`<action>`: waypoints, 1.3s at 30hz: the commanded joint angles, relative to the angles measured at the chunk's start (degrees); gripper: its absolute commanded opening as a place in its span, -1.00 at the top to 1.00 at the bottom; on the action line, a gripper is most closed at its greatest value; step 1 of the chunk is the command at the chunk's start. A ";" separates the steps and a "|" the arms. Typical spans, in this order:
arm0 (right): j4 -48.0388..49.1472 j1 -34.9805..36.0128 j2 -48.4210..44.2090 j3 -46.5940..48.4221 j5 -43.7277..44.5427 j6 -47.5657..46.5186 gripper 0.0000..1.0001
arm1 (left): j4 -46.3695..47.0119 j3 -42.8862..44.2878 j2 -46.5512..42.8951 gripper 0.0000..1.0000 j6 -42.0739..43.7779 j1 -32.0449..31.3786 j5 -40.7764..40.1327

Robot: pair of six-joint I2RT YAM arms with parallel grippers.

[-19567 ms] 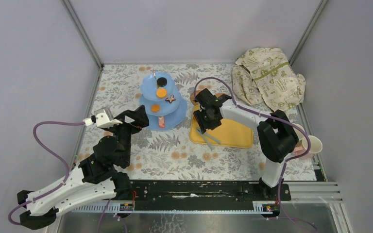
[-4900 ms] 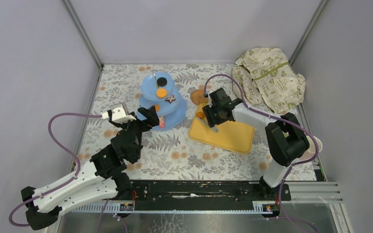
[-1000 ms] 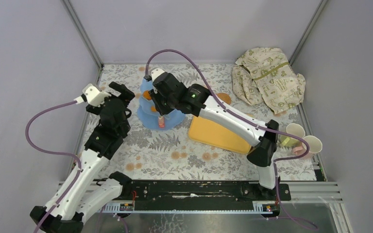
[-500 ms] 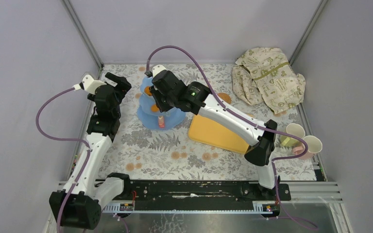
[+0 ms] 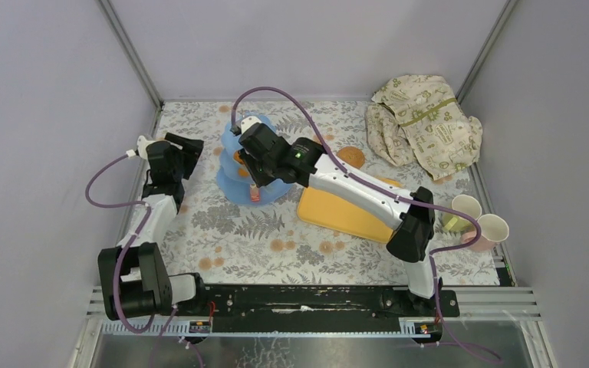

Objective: Serve the afternoon tea
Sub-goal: Adjust the desert table at the center of the board.

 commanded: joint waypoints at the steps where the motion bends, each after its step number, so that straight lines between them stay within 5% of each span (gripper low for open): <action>1: 3.65 0.15 -5.97 -0.33 0.01 -0.91 0.83 | 9.00 -2.03 1.89 -0.50 -1.78 0.81 7.06; 13: 4.38 0.16 -6.90 -0.90 0.11 -1.04 0.83 | 22.56 -4.24 12.28 -0.28 -3.26 1.11 18.02; 39: 4.46 0.16 -6.14 -0.66 -0.21 -1.88 0.83 | 26.96 -4.15 18.52 0.42 -1.18 0.46 23.12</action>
